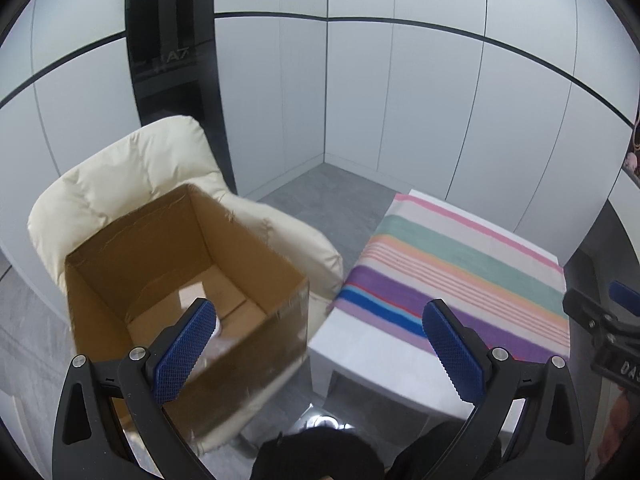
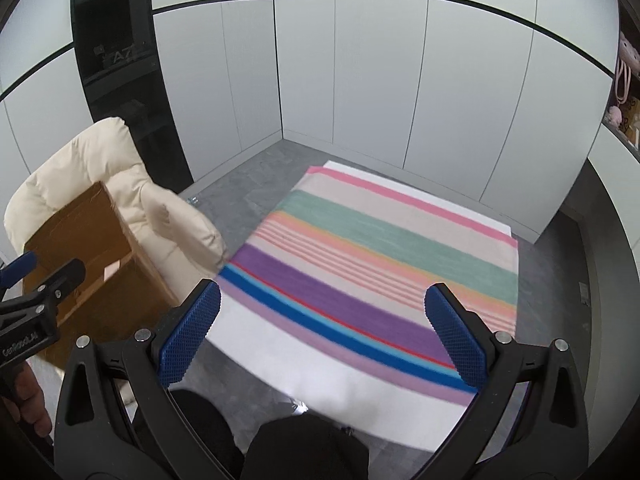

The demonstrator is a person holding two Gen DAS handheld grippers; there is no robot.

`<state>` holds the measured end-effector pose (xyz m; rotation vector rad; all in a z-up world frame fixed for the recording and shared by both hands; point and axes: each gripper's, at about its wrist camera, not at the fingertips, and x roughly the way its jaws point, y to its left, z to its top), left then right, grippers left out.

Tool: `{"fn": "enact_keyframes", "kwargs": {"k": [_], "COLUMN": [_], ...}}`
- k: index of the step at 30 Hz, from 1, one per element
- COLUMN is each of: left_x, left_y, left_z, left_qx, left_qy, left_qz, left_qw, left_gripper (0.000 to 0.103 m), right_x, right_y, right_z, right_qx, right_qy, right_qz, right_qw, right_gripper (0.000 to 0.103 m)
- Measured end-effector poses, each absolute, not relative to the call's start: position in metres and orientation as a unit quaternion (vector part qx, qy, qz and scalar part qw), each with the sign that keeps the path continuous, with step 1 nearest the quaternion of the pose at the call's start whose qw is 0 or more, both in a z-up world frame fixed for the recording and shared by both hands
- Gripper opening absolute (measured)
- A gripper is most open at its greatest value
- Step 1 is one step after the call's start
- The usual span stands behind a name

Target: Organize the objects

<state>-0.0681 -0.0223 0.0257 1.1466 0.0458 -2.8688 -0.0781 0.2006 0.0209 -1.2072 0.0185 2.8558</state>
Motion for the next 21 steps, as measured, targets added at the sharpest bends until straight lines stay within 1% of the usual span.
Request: {"fn": "enact_keyframes", "kwargs": {"k": [4, 9, 17, 21], "left_x": [-0.041, -0.013, 0.016, 0.018], "left_y": [-0.005, 0.008, 0.029, 0.04], "left_z": [0.025, 0.027, 0.027, 0.021], "left_qx": [0.379, 0.373, 0.362, 0.38], "left_qy": [-0.006, -0.037, -0.039, -0.04], "left_qz": [-0.925, -0.927, -0.932, -0.924], "left_qw": [0.008, 0.015, -0.004, -0.017], "left_gripper": [0.103, 0.103, 0.103, 0.103], "right_x": [-0.051, -0.02, 0.011, 0.017], "right_y": [0.209, 0.221, 0.238, 0.241], "right_z": [0.02, 0.023, 0.017, 0.017], "right_qx": [-0.398, -0.4, -0.412, -0.411], "right_qy": [0.004, 0.01, 0.021, 0.027], "right_qz": [0.917, 0.916, 0.91, 0.911], "right_qw": [0.02, 0.029, 0.04, 0.039], "right_gripper": [0.103, 0.103, 0.103, 0.103]}}
